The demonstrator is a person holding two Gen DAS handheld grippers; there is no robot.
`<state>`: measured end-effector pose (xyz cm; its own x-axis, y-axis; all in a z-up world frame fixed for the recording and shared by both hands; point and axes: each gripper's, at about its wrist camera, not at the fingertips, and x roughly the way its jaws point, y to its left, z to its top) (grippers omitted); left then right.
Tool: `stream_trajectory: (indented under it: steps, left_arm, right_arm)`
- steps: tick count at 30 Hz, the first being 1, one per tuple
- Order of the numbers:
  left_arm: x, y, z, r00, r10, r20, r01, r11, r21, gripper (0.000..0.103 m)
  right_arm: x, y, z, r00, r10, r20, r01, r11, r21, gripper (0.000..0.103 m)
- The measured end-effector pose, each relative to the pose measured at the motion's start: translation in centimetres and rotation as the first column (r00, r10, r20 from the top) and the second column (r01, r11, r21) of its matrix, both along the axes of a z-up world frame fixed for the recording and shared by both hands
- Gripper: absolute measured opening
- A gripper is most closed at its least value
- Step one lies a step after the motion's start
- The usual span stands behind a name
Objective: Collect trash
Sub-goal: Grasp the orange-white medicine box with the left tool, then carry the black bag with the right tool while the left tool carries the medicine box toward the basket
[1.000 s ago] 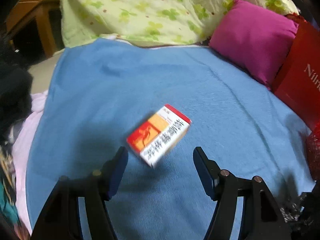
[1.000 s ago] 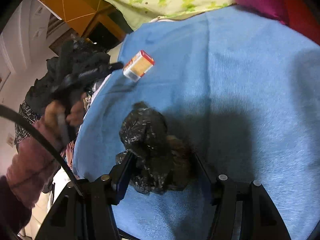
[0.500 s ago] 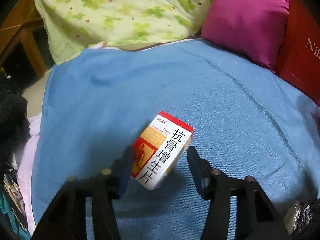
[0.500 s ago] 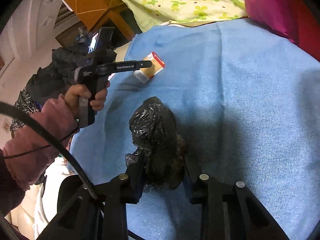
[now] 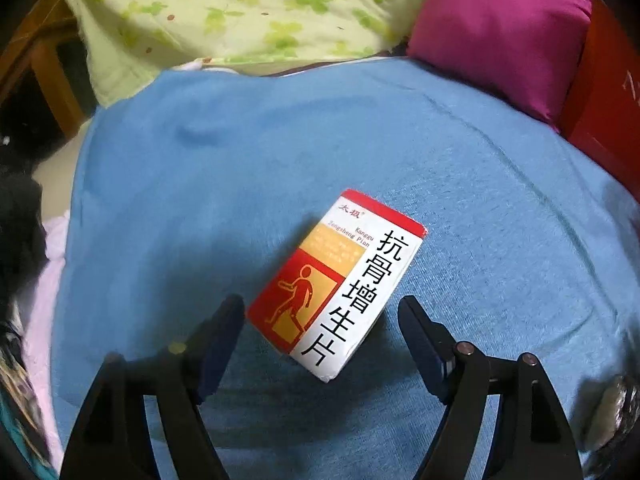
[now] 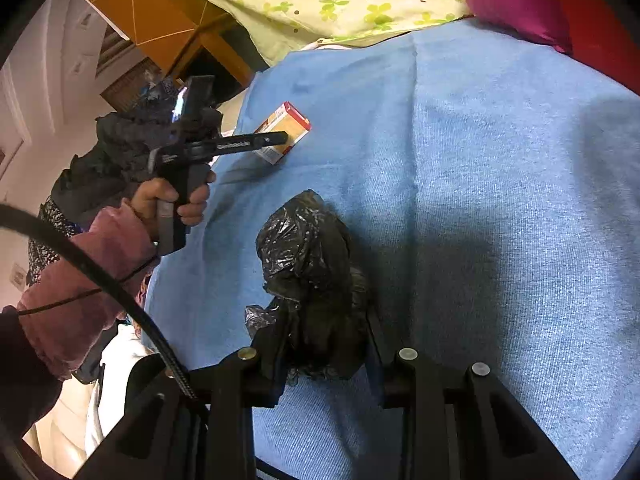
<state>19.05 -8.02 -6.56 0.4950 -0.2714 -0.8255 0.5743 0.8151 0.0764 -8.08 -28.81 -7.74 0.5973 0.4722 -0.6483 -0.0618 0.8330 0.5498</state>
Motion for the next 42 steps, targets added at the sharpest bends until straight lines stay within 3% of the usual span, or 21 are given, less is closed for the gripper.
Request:
stream_trajectory:
  steps: [2,8,12,17,22,27,33,42]
  left_arm:
    - [0.0,0.5,0.0,0.999,0.03,-0.02,-0.031,0.998,-0.052,0.062]
    - [-2.9,1.1,0.8,0.994,0.106,-0.002,-0.106,0.992,-0.063,0.061]
    - [-7.3,1.7,3.3,0.988,0.15,0.037,-0.147,0.986,-0.077,0.061]
    - [-14.0,1.5,6.6,0.968,0.198,0.151,-0.199,0.98,-0.012,0.061]
    - [-20.1,1.0,10.6,0.943,0.222,0.246,-0.22,0.975,-0.034,0.061]
    - [-24.6,0.9,14.3,0.917,0.273,0.29,-0.261,0.962,-0.08,0.061]
    - [-29.6,-0.1,17.6,0.885,0.289,0.366,-0.266,0.957,-0.113,0.061]
    - [-33.9,-1.4,20.4,0.864,0.279,0.419,-0.239,0.96,-0.145,0.061]
  right_arm:
    - [0.0,0.1,0.2,1.0,-0.003,-0.002,0.003,1.0,-0.007,0.034]
    - [-1.0,0.4,1.9,0.999,-0.022,0.027,0.022,1.0,-0.015,0.034]
    - [-2.4,0.3,4.3,0.995,-0.045,0.086,0.047,0.999,-0.015,0.034]
    - [-4.5,-0.2,7.4,0.984,-0.088,0.158,0.092,0.996,-0.016,0.034]
    - [-7.3,-0.9,10.3,0.967,-0.13,0.22,0.138,0.99,-0.018,0.034]
    - [-10.2,-2.0,12.7,0.948,-0.17,0.269,0.179,0.984,-0.008,0.034]
    - [-13.7,-2.7,15.9,0.916,-0.21,0.342,0.223,0.975,0.002,0.034]
    - [-17.0,-2.3,18.6,0.873,-0.221,0.434,0.254,0.967,-0.018,0.034]
